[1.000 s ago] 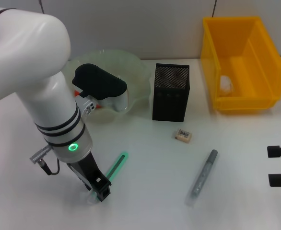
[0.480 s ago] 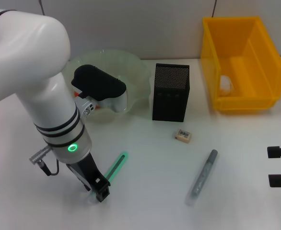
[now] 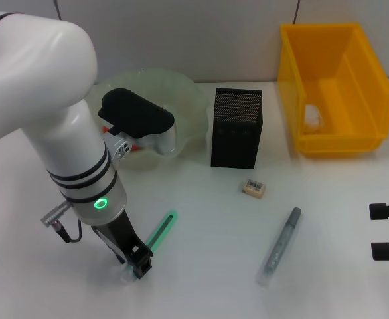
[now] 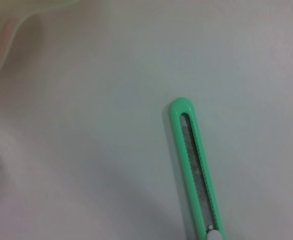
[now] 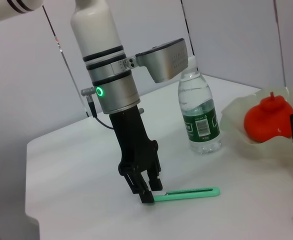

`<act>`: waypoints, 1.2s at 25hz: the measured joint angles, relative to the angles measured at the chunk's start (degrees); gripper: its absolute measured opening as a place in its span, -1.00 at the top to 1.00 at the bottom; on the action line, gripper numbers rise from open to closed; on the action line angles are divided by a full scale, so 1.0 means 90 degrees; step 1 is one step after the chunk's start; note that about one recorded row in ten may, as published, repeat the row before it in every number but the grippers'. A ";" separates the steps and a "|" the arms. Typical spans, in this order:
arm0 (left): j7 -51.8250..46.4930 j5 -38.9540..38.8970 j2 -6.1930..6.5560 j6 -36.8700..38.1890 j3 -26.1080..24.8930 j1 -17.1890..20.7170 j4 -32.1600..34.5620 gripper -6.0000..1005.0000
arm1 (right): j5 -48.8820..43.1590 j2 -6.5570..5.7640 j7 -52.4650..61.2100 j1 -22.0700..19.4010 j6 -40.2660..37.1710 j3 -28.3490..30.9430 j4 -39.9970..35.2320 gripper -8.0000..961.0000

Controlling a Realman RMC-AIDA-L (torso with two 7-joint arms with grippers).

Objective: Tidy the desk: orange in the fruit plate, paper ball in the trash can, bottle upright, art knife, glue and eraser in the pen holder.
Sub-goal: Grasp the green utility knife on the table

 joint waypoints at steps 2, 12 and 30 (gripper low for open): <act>-0.0001 0.0000 0.0000 -0.0007 -0.0006 -0.0001 0.0000 0.22 | 0.0000 0.0000 -0.0001 -0.0004 -0.0001 0.0000 0.0000 -0.60; -0.0007 -0.0005 0.0000 -0.0032 0.0031 -0.0004 -0.0075 0.22 | 0.0000 0.0000 -0.0002 0.0001 -0.0013 0.0000 -0.0010 -0.60; -0.0007 0.0065 0.0000 -0.0059 0.0036 -0.0004 -0.0154 0.25 | 0.0000 0.0000 0.0017 0.0000 -0.0064 0.0000 0.0000 -0.60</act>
